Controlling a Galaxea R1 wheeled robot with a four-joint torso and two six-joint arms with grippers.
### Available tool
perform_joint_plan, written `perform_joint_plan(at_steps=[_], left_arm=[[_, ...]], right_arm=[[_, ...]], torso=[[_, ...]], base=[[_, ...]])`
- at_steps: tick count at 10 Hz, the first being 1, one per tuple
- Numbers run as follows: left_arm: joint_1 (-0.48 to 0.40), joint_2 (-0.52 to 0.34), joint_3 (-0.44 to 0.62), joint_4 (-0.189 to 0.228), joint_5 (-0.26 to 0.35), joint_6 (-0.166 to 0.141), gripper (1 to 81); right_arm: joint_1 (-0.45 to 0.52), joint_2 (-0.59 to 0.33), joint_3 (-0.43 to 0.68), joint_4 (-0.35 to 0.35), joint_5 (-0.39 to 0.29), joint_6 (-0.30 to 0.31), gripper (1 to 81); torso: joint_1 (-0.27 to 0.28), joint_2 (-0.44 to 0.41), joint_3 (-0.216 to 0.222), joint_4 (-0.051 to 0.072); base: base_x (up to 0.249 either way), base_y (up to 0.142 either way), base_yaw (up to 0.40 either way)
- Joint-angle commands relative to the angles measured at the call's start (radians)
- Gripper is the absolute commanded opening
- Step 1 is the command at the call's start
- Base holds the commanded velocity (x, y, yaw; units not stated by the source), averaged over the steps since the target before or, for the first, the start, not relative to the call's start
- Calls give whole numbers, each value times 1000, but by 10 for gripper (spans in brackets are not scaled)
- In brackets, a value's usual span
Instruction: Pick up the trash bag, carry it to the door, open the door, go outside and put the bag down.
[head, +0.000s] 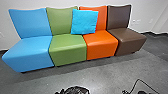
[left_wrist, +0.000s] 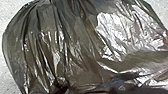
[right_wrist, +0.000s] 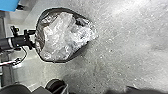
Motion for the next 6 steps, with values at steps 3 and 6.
perform_joint_plan(at_steps=[3, 6], left_arm=[[-68, 39, -53, -14, 43, -95, 811], [-68, 34, -58, -12, 41, -95, 811]], right_arm=[[96, 11, -26, 9, -85, 2, 811], [96, 17, -22, 5, -83, 2, 811]], torso=[[0, 0, 0, 0], [0, 0, -99, 0]], base=[[0, 0, 0], [0, 0, 0]])
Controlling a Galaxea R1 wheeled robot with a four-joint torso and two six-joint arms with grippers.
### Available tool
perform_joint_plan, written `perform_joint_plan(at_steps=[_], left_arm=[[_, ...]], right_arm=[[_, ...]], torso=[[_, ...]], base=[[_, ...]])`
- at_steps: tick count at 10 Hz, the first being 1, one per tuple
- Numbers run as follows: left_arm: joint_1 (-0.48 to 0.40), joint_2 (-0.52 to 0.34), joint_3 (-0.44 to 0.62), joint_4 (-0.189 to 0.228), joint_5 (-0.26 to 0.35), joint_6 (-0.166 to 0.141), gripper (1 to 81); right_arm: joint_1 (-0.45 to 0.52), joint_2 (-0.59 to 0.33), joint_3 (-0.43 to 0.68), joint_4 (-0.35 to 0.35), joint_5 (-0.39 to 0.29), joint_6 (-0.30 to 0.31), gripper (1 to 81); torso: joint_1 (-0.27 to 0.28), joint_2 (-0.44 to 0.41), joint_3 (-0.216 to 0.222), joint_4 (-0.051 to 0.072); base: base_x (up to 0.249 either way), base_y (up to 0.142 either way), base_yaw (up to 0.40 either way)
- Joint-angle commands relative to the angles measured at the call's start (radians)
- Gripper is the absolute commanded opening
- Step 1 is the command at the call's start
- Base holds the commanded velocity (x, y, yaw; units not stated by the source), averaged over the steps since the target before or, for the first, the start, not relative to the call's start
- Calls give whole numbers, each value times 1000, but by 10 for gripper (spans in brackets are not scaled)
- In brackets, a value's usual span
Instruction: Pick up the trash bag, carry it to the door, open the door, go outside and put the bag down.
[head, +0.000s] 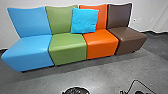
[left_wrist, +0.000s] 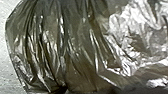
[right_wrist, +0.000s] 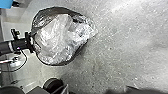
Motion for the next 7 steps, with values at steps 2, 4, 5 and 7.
perform_joint_plan(at_steps=[2, 4, 5, 7], left_arm=[[-99, -11, -6, -13, 69, -3, 811], [-97, -11, -8, -9, 69, -3, 811], [-96, -11, -8, -8, 67, -4, 811], [-73, -5, -9, -8, 66, -10, 811]], right_arm=[[100, -9, 9, 12, -77, 1, 811], [95, 8, -11, 10, -79, 1, 811], [91, 11, -16, 10, -77, 1, 811], [79, 20, -20, 0, -77, 1, 811]], torso=[[0, 0, -29, 0], [0, 0, -61, 0], [0, 0, -68, 0], [1, 0, -68, 0]], base=[[0, 0, 0], [0, 0, 0], [0, 0, 0], [0, 0, 0]])
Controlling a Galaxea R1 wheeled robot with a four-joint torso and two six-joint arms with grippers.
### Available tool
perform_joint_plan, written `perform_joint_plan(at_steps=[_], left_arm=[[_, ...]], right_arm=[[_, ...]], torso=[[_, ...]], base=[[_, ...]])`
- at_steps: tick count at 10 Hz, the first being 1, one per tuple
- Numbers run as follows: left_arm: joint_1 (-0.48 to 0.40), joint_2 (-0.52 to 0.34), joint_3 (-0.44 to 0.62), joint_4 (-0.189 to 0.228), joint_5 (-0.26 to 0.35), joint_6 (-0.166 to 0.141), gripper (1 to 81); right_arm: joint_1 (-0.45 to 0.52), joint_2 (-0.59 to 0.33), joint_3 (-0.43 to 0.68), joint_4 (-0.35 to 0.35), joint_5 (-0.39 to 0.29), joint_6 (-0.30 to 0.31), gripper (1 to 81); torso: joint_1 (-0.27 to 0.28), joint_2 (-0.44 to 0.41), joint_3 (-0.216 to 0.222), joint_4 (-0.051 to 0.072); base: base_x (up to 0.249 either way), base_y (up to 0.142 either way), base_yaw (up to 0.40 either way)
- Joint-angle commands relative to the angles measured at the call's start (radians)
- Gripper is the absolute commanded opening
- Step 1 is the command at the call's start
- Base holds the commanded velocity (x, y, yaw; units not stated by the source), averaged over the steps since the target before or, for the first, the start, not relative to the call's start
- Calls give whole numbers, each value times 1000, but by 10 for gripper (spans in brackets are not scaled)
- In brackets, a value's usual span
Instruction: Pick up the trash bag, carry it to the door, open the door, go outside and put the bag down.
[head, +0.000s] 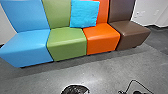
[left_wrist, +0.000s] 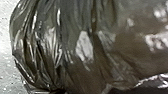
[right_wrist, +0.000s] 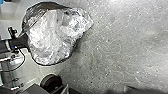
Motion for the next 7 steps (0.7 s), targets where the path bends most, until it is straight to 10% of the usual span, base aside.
perform_joint_plan(at_steps=[1, 7], left_arm=[[-51, 9, -21, -6, 51, -10, 811], [-46, 15, -39, -3, 60, -7, 811]], right_arm=[[82, -12, 8, 8, -80, 1, 811], [82, -21, 14, 8, -80, 1, 811]], torso=[[0, 0, 0, 0], [0, 0, 0, 0]], base=[[0, 0, 0], [0, 0, 0]])
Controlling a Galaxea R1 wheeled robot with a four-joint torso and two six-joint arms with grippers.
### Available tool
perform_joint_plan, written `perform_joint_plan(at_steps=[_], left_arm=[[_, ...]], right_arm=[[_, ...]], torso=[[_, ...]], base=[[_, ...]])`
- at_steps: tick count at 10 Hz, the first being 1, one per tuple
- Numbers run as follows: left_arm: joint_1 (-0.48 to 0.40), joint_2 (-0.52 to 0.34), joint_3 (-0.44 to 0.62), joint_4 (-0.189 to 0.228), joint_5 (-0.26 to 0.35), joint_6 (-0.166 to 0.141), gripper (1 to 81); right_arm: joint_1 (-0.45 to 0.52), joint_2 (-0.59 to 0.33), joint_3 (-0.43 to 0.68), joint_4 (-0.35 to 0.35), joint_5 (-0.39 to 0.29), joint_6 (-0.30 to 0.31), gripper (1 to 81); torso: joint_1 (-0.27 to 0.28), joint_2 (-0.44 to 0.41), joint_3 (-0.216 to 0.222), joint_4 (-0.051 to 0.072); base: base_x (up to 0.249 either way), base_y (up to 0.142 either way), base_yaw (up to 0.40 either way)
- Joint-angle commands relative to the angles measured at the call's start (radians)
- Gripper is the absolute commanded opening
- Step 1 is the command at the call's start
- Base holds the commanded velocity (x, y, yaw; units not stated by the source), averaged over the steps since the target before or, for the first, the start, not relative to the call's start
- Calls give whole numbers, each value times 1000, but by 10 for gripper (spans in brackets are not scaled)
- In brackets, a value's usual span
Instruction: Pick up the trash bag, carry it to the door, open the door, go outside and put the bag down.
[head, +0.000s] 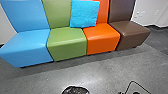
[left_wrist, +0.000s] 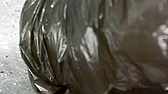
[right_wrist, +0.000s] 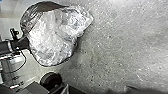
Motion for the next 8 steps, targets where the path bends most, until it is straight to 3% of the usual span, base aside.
perform_joint_plan(at_steps=[1, 6, 7, 8], left_arm=[[-80, -4, -10, -3, 71, -6, 10], [-75, -15, -6, -1, 80, -2, 10], [-75, -15, -6, -1, 82, 1, 10], [-75, -15, -4, 39, 106, 1, 10]], right_arm=[[98, -35, 20, 17, -81, 1, 811], [98, -38, 14, 17, -81, 1, 811], [98, -39, 15, 17, -81, 1, 811], [96, -44, 14, 19, -81, 1, 811]], torso=[[0, 0, 0, 0], [0, 0, 0, 0], [-64, 100, 0, 0], [-129, 201, 0, 0]], base=[[0, 0, 0], [0, 0, 0], [0, 0, 0], [0, 0, 0]])
